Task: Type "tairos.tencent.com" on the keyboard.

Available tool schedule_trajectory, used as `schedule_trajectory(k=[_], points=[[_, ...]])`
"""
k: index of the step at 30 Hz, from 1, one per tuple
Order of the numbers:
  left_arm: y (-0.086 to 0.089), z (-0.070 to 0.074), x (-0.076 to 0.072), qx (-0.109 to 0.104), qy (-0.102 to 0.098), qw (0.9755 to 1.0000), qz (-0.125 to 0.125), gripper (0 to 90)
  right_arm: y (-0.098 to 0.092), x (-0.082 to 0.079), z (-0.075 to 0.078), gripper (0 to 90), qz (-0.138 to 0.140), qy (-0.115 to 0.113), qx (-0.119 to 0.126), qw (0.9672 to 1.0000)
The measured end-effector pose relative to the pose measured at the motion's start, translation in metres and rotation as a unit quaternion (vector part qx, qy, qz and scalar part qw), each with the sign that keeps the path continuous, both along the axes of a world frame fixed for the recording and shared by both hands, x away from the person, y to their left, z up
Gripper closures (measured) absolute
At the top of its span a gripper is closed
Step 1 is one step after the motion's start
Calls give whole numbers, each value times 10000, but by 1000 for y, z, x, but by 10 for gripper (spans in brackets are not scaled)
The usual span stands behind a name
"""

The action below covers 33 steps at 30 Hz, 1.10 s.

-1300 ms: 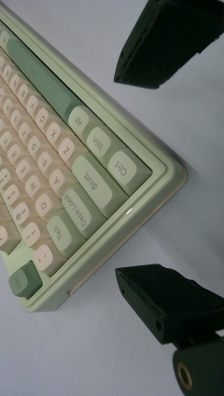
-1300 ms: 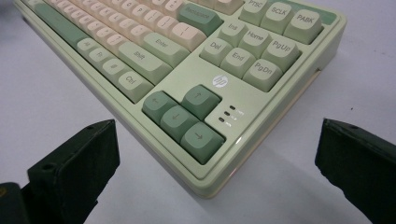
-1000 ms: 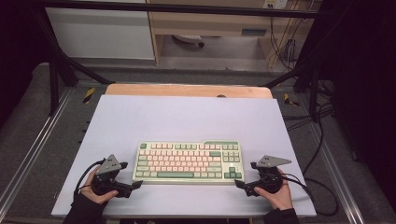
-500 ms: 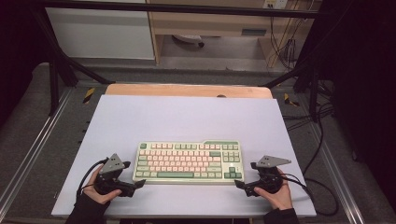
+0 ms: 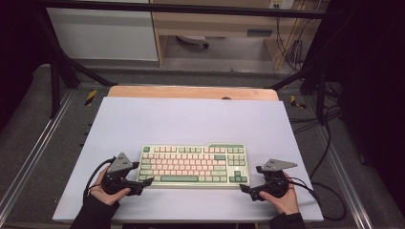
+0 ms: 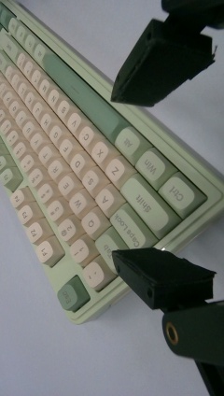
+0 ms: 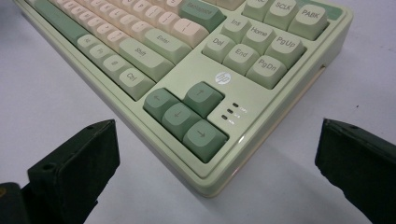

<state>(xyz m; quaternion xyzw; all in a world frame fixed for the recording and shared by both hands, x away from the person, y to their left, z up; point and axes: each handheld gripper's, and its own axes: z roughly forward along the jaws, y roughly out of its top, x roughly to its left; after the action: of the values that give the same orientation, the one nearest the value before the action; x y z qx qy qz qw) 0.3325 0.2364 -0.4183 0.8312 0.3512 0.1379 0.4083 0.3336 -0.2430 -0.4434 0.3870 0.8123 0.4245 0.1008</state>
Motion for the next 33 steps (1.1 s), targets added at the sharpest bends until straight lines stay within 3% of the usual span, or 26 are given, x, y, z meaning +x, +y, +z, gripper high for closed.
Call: schedule_trajectory(k=[15,33], points=[[-30,9,12,88,27,9998,-148,474,0,0,1,4,-8,15,16,10000],[-53,12,30,21,228,9995,-234,800,0,0,1,5,-8,18,23,10000]])
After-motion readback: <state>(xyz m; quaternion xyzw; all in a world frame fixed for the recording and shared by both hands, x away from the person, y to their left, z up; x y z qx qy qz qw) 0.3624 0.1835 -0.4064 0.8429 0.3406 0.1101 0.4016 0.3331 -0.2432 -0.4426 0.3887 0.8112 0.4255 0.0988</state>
